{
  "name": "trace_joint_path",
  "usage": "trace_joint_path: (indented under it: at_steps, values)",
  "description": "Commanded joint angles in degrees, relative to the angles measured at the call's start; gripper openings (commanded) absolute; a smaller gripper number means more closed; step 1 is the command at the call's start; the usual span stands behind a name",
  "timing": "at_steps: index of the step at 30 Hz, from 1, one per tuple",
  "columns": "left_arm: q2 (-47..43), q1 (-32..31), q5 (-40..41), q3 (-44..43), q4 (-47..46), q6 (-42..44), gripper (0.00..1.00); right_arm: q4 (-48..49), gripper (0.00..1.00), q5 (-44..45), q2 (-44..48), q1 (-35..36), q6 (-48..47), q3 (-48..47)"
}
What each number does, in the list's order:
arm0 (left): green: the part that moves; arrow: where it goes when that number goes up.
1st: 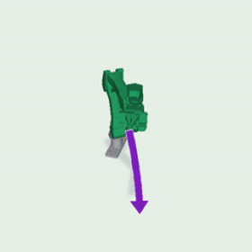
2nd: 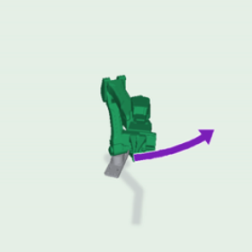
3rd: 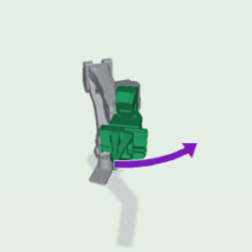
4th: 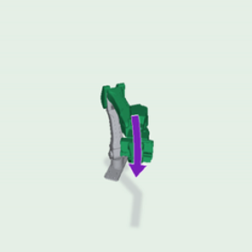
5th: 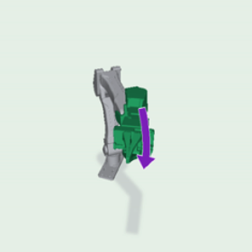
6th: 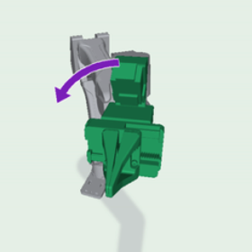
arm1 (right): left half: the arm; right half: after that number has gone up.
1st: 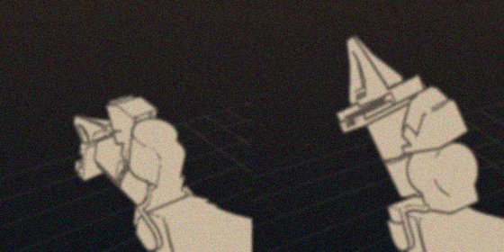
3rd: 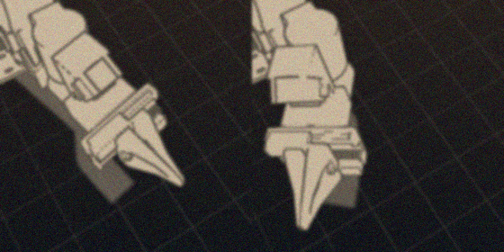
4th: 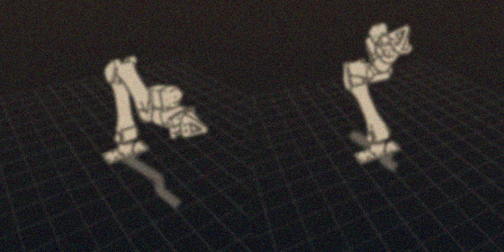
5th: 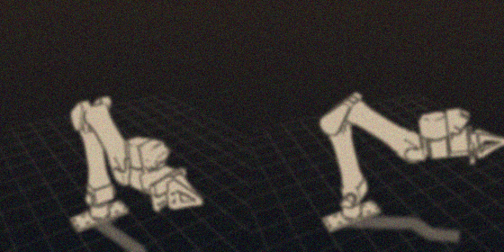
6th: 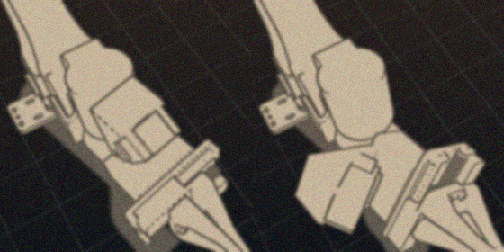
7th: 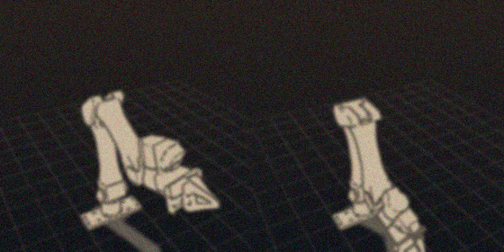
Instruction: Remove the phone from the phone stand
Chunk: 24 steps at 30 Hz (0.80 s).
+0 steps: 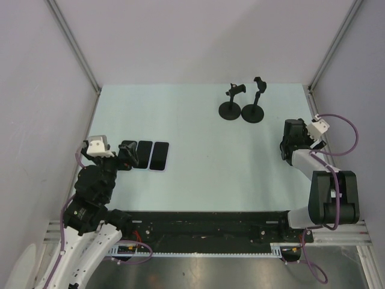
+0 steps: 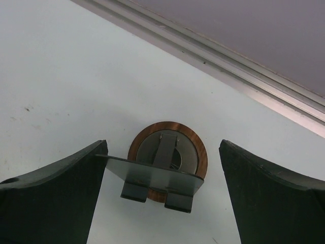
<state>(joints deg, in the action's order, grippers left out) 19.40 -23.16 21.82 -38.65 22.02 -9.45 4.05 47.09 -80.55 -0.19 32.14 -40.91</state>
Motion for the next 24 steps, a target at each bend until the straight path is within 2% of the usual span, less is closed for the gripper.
trace_joint_path:
  at_steps: [1,4,11,12,17,23,24]
  values:
    - [0.2,0.7,-0.8,0.3,-0.9,0.1,1.00,3.8,0.95,2.0,-2.1,-1.0,0.6,-2.0]
    - [0.6,0.8,-1.2,0.3,-0.9,0.1,1.00,3.8,0.86,1.9,-3.1,-1.1,0.9,-1.9]
    - [1.3,1.2,-1.4,0.4,-1.0,0.3,1.00,4.3,0.79,1.2,-2.9,-0.3,-0.4,-2.2]
    - [1.4,1.2,-1.5,0.4,-1.0,0.4,1.00,4.0,0.71,1.2,-3.0,-0.3,-0.4,-2.4]
    - [1.9,1.3,-1.6,0.5,-1.2,0.5,1.00,5.6,0.57,-1.1,-3.3,-0.4,-3.7,-2.8]
    - [2.7,1.4,-1.8,0.5,-1.2,0.7,1.00,14.5,0.31,-11.3,-3.4,-0.8,-15.6,-3.3]
    - [2.7,1.4,-1.8,0.5,-1.2,0.7,1.00,15.5,0.23,-15.1,-3.7,-1.0,-17.3,-3.7]
